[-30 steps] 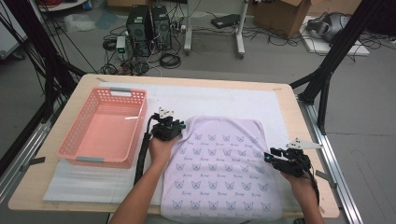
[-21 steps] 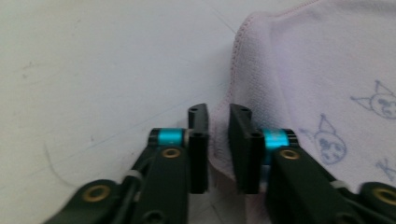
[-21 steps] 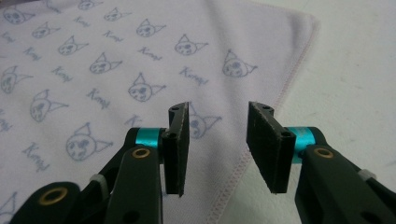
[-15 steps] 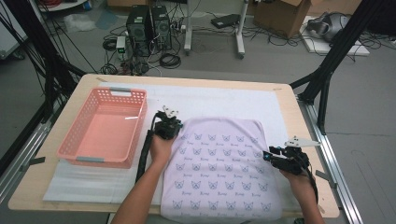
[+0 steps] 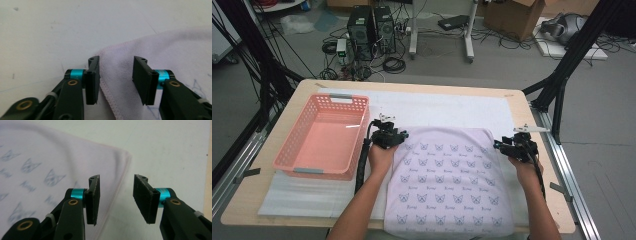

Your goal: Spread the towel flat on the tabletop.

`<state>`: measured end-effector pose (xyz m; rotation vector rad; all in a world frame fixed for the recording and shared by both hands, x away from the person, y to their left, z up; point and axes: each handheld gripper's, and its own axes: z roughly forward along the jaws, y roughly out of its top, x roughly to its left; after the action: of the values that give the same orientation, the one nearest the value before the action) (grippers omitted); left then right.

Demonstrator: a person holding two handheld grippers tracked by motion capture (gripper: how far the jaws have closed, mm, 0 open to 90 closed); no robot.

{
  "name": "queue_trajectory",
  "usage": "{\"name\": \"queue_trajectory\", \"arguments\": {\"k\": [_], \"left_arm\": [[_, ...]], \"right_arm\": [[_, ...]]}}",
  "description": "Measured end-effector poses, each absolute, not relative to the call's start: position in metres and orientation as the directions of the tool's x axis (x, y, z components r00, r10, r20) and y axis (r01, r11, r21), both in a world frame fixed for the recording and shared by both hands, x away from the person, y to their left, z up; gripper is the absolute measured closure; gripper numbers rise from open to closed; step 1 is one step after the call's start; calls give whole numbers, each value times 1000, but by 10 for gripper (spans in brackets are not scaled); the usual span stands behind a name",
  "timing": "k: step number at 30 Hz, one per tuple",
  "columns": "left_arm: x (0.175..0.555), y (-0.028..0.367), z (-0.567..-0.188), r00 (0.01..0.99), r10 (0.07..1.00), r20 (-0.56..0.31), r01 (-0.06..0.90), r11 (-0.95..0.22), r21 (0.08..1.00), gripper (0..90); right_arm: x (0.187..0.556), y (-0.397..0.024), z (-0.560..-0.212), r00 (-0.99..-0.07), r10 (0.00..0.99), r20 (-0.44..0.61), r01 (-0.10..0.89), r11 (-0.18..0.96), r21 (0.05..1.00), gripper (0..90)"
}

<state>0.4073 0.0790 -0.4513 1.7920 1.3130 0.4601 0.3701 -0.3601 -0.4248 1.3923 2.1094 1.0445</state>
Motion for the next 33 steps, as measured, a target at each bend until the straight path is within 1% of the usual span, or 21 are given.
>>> {"name": "queue_trajectory", "arguments": {"k": [1,2,4,7,8,9,11,12,13,14,15,16,17,19,21,23,26,28,30,32,33], "left_arm": [[408,79,-451,386,906,-174,593,-99,799,659],[408,77,-452,393,904,-167,596,-112,795,763],[409,77,-452,386,910,-152,597,-120,793,850],[410,80,-452,364,912,-188,608,-80,790,878],[410,81,-451,360,916,-176,597,-81,798,880],[409,82,-450,364,918,-160,580,-89,810,882],[409,84,-447,360,921,-151,547,-77,834,883],[408,85,-445,360,923,-137,528,-80,846,883],[408,85,-444,357,926,-126,513,-82,855,883],[408,86,-443,345,934,-97,496,-93,863,896],[408,87,-443,335,936,-108,490,-76,869,885],[409,89,-445,334,932,-144,498,-45,866,805],[410,90,-446,339,925,-173,515,-29,856,734],[408,87,-447,369,916,-157,528,-67,847,709],[406,83,-446,389,907,-159,530,-80,844,703],[406,81,-446,405,901,-155,531,-94,842,704],[409,81,-451,383,909,-162,566,-93,819,707],[411,81,-452,361,919,-160,578,-86,811,715],[411,78,-452,355,924,-141,581,-100,807,769],[410,75,-451,376,920,-109,567,-135,812,882],[409,74,-451,381,919,-98,560,-145,816,896]], "right_arm": [[378,-359,-425,-415,908,66,611,224,759,567],[385,-357,-427,-411,910,63,613,224,757,573],[399,-353,-432,-396,915,75,631,212,746,575],[415,-346,-445,-375,923,88,664,201,721,615],[416,-344,-446,-370,926,69,645,202,737,723],[417,-343,-447,-394,915,88,640,204,741,844],[418,-338,-446,-417,909,22,614,263,744,876],[417,-338,-445,-397,917,-35,604,290,743,879],[417,-340,-443,-366,928,-64,591,285,755,880],[417,-344,-441,-337,940,-56,581,255,773,880],[416,-346,-440,-304,950,-71,577,243,780,878],[416,-346,-440,-293,954,-68,578,233,782,875],[417,-346,-441,-299,952,-61,580,232,781,854],[417,-345,-443,-291,955,-61,588,229,776,663],[415,-349,-440,-268,963,-14,589,175,789,653],[412,-351,-435,-261,965,-4,581,160,798,652],[405,-353,-426,-287,958,-11,560,177,809,653],[400,-354,-423,-326,945,7,558,187,808,649],[395,-353,-424,-364,931,12,575,214,790,646],[391,-352,-428,-408,911,51,605,229,762,622],[388,-351,-431,-422,905,44,614,250,749,620]]}}
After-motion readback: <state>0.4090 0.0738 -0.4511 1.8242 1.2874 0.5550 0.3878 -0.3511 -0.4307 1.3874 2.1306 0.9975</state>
